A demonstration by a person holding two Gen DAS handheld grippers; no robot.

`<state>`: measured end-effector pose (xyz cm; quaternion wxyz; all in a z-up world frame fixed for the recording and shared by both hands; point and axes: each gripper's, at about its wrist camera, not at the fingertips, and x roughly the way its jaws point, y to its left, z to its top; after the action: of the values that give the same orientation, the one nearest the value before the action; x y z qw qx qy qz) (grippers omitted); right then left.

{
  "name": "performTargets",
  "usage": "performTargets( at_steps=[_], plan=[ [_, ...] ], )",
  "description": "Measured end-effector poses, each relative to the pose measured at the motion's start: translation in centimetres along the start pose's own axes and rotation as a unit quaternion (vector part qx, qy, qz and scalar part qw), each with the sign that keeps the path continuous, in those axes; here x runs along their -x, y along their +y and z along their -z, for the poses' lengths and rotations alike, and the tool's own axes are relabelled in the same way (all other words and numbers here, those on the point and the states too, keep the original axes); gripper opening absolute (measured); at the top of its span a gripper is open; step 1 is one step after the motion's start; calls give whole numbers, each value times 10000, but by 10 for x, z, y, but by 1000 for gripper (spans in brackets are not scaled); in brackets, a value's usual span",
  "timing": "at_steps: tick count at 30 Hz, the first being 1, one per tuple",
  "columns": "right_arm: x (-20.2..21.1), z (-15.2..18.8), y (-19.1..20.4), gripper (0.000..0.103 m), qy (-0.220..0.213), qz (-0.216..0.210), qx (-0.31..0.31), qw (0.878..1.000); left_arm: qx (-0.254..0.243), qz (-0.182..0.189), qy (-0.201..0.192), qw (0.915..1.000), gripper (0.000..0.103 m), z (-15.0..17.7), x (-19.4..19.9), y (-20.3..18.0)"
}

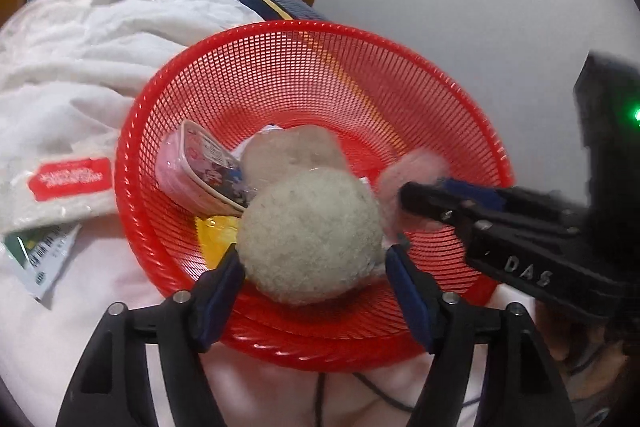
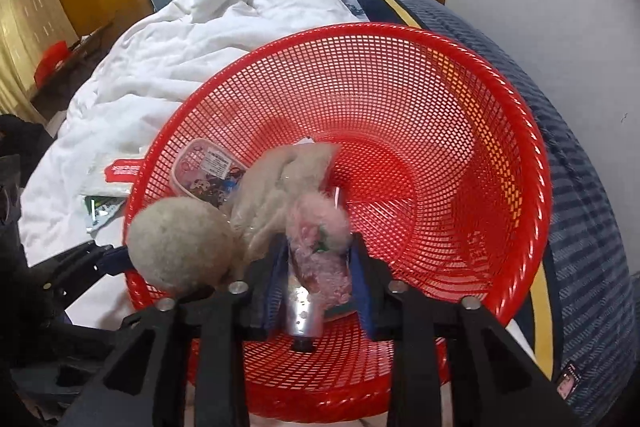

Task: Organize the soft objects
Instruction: 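Carry the ball and pom-pom over the basket and open both grippers, then grasp the green-and-white sachet with the left gripper while the right approaches the wipe packet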

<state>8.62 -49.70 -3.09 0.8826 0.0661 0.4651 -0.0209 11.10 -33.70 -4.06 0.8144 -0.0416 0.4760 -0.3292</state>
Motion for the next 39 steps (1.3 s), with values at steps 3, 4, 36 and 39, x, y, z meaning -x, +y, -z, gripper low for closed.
performTargets(
  at_steps=[3, 4, 36, 39],
  plan=[
    [3, -1, 0, 53, -45, -206, -56, 9998, 356, 316, -111, 9988, 87, 2, 14, 9],
    [4, -1, 1, 57, -88, -340, -70, 9994, 437, 334, -165, 9983, 88, 2, 18, 11],
    [9, 38, 157, 67, -258, -2474, 898, 9644, 2141, -568, -802, 9719, 78, 24, 84, 184],
    [-2, 42, 160, 67, -99, -2372, 879, 9674, 2145, -661, -657, 9723, 68, 25, 76, 186]
  ],
)
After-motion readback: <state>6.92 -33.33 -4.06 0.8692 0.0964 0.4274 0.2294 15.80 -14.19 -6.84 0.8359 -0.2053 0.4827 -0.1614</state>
